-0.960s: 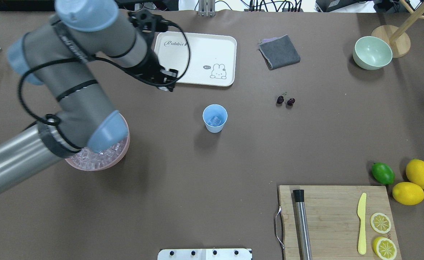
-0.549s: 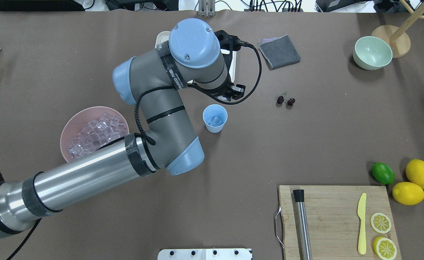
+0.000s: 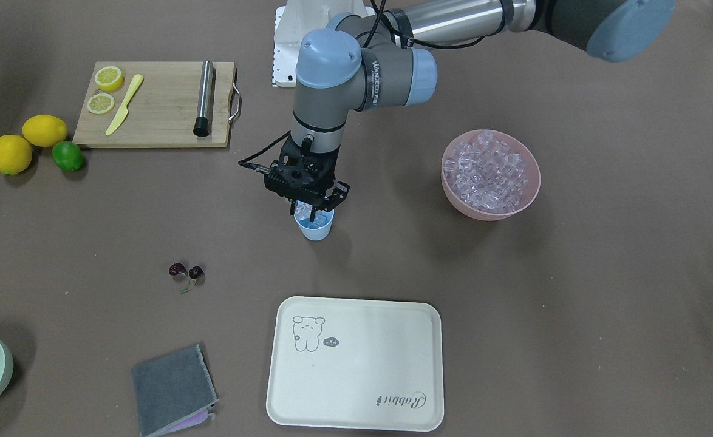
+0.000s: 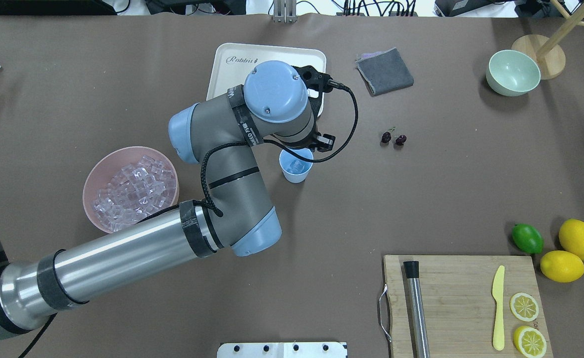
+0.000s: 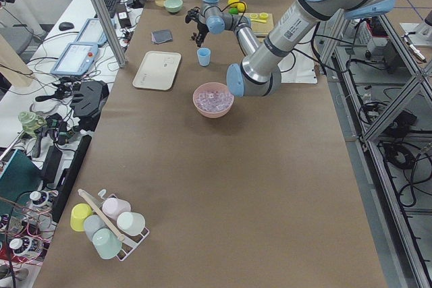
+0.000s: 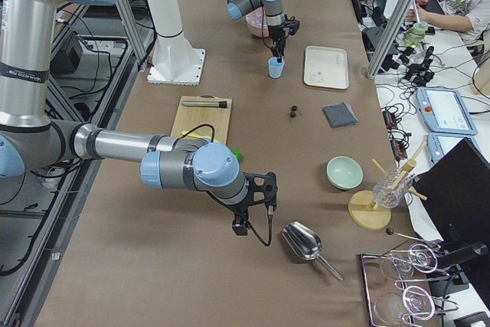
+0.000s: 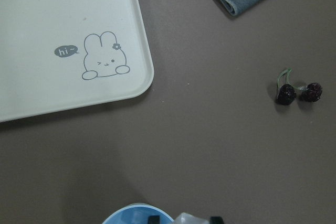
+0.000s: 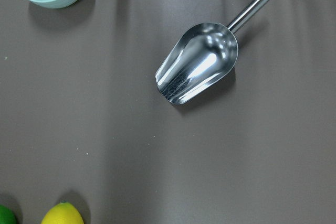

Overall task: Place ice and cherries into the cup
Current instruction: 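Release the cube into the cup and withdraw the left arm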

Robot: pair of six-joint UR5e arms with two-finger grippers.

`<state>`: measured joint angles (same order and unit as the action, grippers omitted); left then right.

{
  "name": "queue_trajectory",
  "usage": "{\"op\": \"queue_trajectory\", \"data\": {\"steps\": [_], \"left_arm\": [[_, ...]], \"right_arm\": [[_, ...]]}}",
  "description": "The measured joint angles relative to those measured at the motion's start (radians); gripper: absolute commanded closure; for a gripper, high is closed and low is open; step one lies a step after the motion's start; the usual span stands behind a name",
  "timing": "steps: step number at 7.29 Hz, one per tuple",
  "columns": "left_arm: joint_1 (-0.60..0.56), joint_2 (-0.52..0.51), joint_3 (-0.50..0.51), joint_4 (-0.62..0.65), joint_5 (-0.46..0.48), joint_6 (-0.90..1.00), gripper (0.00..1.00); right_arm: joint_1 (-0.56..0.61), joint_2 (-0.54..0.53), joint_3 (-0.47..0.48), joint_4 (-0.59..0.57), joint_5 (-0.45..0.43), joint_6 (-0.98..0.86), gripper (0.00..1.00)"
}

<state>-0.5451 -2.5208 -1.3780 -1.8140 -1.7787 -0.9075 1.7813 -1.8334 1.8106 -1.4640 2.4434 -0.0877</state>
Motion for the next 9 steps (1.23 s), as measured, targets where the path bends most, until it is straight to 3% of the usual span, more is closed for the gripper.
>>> {"op": "queue_trajectory", "data": {"steps": [1,2,3,6,9], "left_arm": [[0.002,0.016,-0.003,-0.021,0.001,-0.001,0.71],[0.007,0.024,-0.006,-0.031,0.001,-0.004,0.16],[0.012,0.026,-0.008,-0.035,0.001,-0.005,0.02],[-0.001,0.058,-0.072,-0.027,-0.019,-0.003,0.02],[-0.187,0.313,-0.297,-0.013,-0.193,0.055,0.02]], "right_arm": [[0.004,-0.008,0.007,0.0,0.0,-0.001,0.01],[0.007,-0.013,0.011,0.001,0.001,-0.002,0.01],[0.009,-0.015,0.013,0.001,0.002,-0.002,0.01],[0.01,-0.013,0.013,0.0,0.003,0.001,0.01],[0.0,0.005,0.012,-0.002,0.016,0.004,0.01]]}}
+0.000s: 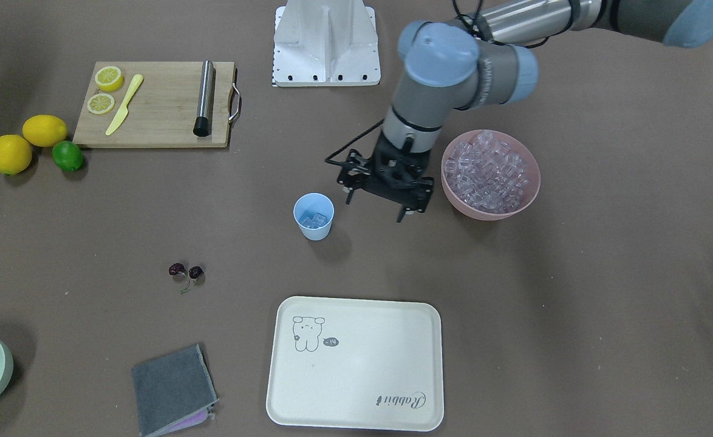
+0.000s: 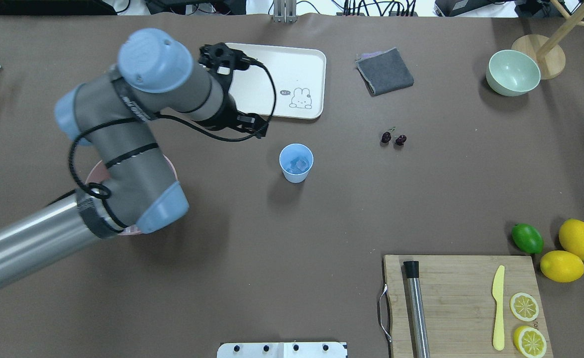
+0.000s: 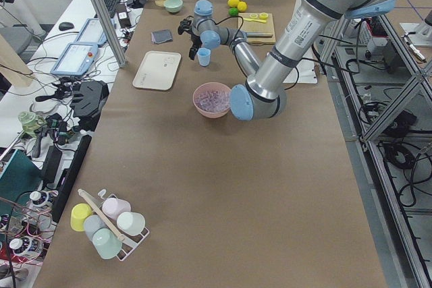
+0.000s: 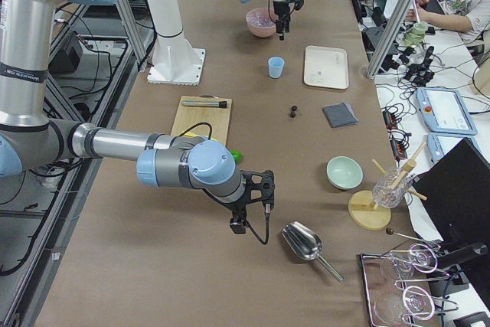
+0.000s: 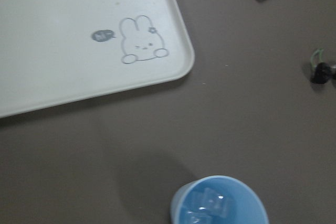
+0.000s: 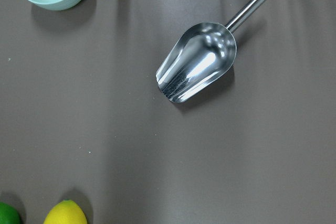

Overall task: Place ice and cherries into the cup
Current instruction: 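Release the cube into the cup and withdraw the left arm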

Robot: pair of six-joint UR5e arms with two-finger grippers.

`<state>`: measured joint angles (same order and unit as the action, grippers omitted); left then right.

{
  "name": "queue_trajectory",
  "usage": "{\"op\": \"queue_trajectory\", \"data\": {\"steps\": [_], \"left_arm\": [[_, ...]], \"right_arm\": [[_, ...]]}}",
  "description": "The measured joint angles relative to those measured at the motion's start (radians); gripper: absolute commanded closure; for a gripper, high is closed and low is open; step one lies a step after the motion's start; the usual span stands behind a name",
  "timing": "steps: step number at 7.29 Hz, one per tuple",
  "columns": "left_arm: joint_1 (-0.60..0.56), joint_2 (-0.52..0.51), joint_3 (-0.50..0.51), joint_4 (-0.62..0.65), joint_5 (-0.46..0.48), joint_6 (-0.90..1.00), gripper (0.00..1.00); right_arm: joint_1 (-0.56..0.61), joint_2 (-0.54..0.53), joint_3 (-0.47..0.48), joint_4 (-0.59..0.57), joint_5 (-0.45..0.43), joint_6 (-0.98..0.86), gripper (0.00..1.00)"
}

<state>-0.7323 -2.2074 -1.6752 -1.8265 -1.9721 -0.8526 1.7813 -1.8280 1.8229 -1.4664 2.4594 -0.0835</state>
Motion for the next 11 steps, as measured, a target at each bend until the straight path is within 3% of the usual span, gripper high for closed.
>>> {"op": "queue_trajectory", "data": {"steps": [2,5,8,11], "left_arm": [[-0.143,0.184,-0.097,0.004,-0.111,0.126,0.02],[-0.465,0.404,-0.081,0.035,-0.307,0.474,0.02],[-0.702,0.504,0.009,0.104,-0.374,0.795,0.02],[-0.746,0.531,0.028,0.11,-0.424,0.82,0.02]], "right_arm": [[-0.047,0.034,-0.001,0.001,0.027,0.034,0.01],[-0.171,0.12,-0.004,0.001,0.031,0.096,0.01],[-0.347,0.291,-0.05,0.004,0.018,0.221,0.01],[-0.593,0.519,-0.076,0.005,-0.104,0.539,0.01]]}}
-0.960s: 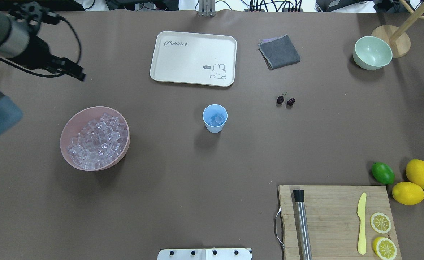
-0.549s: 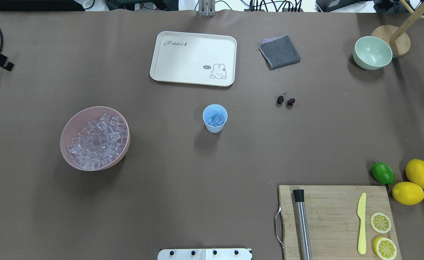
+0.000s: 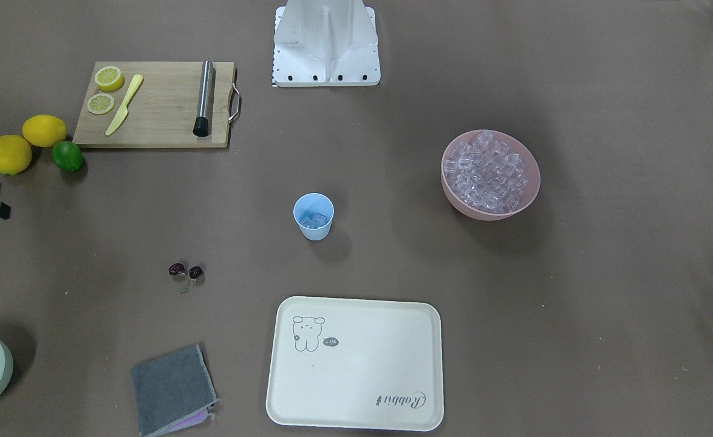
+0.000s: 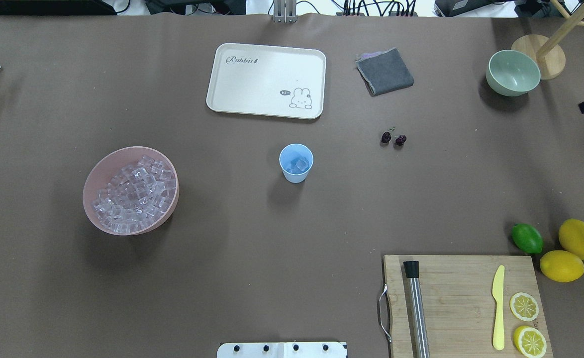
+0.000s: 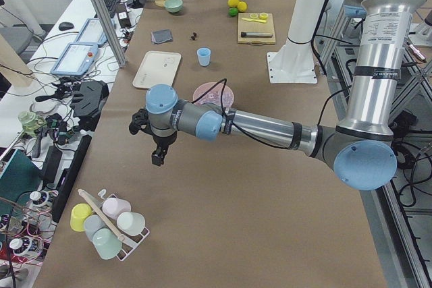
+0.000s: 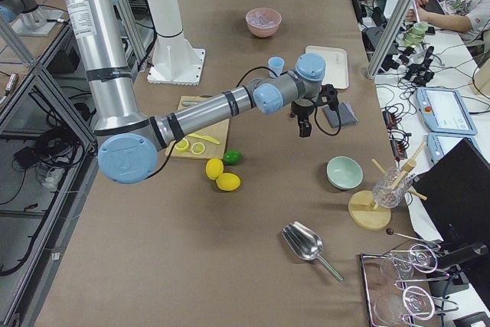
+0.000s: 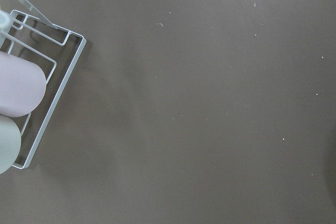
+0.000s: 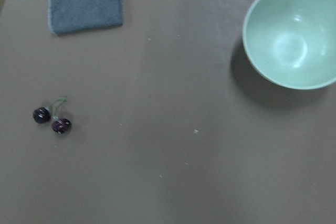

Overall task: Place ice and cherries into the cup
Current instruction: 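Move the right gripper over the dark cherries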

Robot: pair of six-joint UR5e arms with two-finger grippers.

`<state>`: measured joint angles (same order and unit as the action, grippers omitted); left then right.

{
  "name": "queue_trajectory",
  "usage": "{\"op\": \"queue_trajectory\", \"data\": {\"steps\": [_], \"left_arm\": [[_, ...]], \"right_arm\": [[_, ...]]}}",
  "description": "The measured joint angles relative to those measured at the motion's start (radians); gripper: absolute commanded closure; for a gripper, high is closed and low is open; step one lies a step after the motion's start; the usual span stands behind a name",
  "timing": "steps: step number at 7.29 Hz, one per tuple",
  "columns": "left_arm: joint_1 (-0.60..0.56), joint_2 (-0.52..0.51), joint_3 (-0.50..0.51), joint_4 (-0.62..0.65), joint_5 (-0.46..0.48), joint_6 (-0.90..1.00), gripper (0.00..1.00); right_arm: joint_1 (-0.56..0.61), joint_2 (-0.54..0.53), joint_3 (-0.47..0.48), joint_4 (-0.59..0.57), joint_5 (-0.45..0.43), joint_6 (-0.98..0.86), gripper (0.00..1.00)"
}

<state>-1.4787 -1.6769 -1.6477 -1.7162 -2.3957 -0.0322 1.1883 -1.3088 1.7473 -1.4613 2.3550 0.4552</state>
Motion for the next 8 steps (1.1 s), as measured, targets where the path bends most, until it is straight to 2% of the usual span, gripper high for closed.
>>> {"op": "queue_trajectory", "data": {"steps": [2,3,5,8], "left_arm": [[0.0,-0.031,0.014,0.002,-0.004,-0.018,0.02],[0.003,-0.048,0.017,0.002,-0.004,-0.034,0.02],[0.007,-0.073,0.02,0.002,-0.005,-0.046,0.02],[0.008,-0.078,0.018,0.001,-0.009,-0.047,0.02]], "right_arm": [[-0.15,0.111,-0.034,0.054,-0.154,0.174,0.01],[-0.192,0.129,-0.077,0.137,-0.193,0.223,0.01],[-0.238,0.143,-0.166,0.262,-0.226,0.252,0.02],[-0.312,0.174,-0.221,0.303,-0.298,0.255,0.06]]}}
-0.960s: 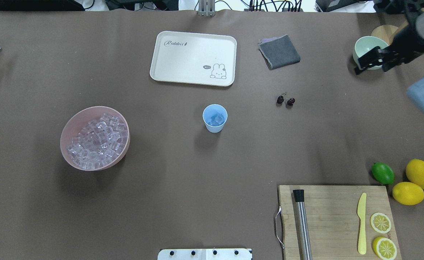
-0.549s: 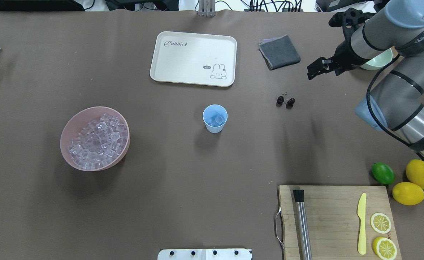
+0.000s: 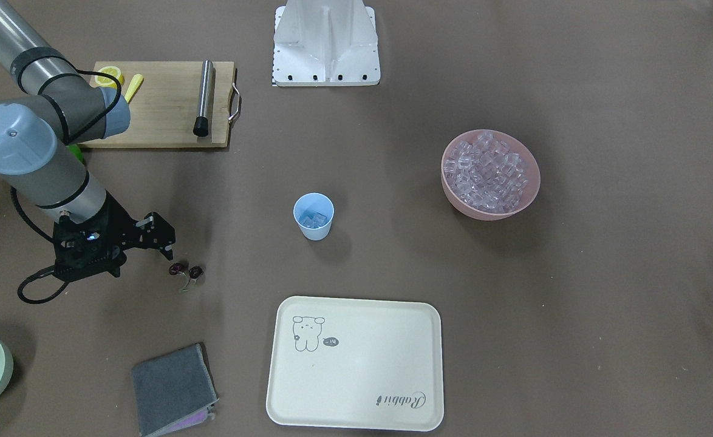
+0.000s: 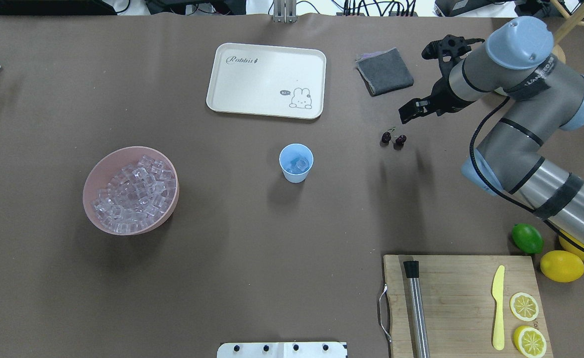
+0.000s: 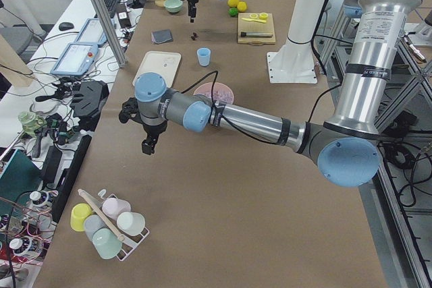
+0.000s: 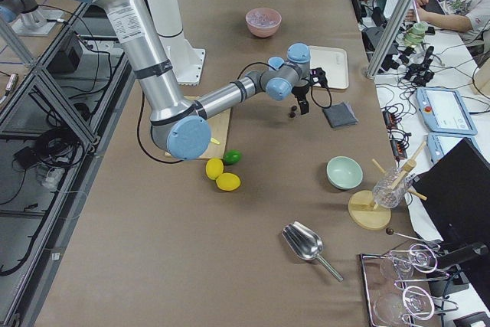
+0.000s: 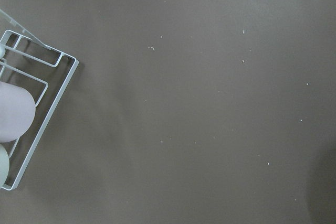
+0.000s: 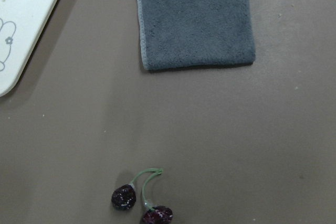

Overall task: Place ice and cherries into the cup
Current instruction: 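Move the right gripper over the dark cherries, then lower the right gripper and grasp the cherries by the stems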

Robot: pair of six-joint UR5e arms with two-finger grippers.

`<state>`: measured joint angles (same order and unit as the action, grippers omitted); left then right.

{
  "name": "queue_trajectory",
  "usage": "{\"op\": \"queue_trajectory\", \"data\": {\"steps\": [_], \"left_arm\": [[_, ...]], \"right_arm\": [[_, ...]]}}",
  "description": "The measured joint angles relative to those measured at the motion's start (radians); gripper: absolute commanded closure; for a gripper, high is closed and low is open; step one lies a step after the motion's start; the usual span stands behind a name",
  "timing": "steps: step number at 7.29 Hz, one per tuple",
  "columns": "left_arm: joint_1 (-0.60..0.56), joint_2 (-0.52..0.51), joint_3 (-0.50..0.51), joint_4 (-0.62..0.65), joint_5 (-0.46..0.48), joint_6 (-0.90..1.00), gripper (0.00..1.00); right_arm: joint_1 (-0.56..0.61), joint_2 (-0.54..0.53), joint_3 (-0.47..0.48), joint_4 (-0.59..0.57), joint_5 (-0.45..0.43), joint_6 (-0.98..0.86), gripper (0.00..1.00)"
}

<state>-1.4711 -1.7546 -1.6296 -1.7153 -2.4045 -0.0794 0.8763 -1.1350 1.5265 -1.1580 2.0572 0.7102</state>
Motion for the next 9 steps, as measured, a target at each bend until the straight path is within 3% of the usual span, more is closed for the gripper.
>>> {"op": "queue_trajectory", "data": {"steps": [6,7,9], "left_arm": [[-0.003,0.01,-0.004,-0.005,0.0,0.001,0.02],[-0.003,0.01,-0.003,-0.005,0.0,0.001,0.02],[-0.002,0.011,0.0,-0.007,-0.001,0.002,0.02]], "right_arm": [[-0.089,0.022,-0.073,0.04,-0.103,0.0,0.06],[-0.091,0.026,-0.083,0.046,-0.109,0.0,0.16],[-0.092,0.03,-0.097,0.05,-0.114,0.001,0.22]]}}
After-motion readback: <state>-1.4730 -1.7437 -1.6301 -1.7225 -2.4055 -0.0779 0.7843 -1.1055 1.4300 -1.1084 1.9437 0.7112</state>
